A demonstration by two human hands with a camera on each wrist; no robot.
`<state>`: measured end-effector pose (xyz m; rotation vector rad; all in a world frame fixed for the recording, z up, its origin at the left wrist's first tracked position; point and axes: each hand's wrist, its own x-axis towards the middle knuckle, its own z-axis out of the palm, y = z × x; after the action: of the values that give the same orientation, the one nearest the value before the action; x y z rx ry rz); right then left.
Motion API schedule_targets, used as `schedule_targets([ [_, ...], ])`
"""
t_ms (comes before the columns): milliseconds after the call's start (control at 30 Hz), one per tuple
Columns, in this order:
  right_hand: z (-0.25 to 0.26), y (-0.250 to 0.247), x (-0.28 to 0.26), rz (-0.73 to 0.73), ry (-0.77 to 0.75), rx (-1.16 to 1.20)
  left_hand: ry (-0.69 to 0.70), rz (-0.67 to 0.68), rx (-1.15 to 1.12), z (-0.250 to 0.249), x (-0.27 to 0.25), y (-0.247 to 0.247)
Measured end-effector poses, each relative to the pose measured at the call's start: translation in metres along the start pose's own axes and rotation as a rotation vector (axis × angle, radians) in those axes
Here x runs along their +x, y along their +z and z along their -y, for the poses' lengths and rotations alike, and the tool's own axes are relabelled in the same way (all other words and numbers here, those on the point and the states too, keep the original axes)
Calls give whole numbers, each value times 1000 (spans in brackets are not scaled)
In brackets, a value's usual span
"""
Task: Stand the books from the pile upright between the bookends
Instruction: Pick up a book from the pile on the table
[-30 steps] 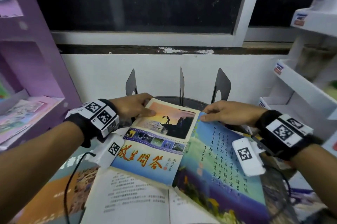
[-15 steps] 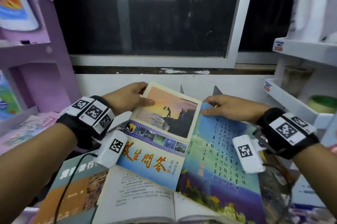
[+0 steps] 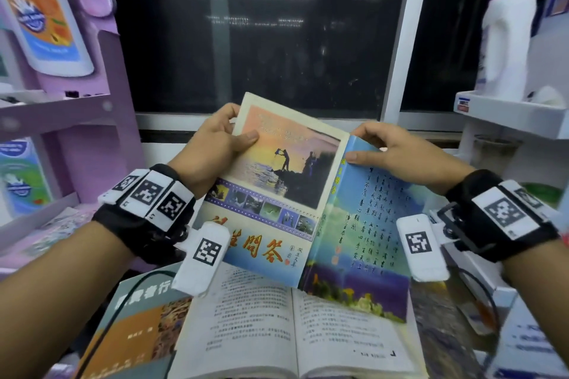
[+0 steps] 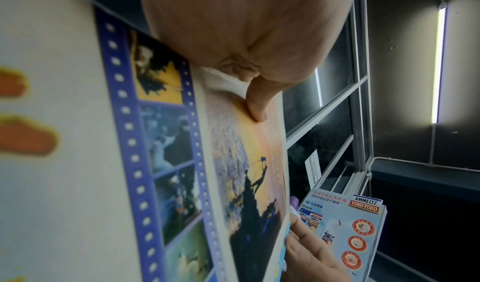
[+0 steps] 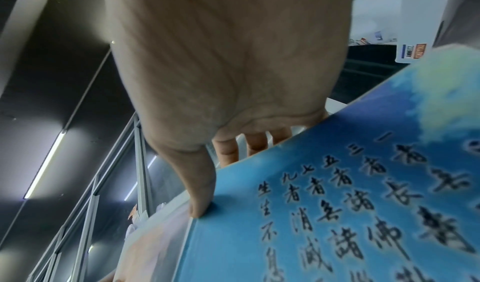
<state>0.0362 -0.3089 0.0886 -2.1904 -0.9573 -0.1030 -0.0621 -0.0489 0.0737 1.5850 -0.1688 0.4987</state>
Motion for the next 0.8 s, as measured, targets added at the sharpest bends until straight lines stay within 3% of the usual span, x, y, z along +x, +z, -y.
schedule_targets([
  [267,12,17,7,-228,-57,-4,172,-83,-136,4,-7,-7],
  [633,37,64,8,-97,-61,229,168,-201,-233,35,-12,-22],
  [800,40,84,14,-199,-77,127,104,-173,-201,45,-11,-25],
])
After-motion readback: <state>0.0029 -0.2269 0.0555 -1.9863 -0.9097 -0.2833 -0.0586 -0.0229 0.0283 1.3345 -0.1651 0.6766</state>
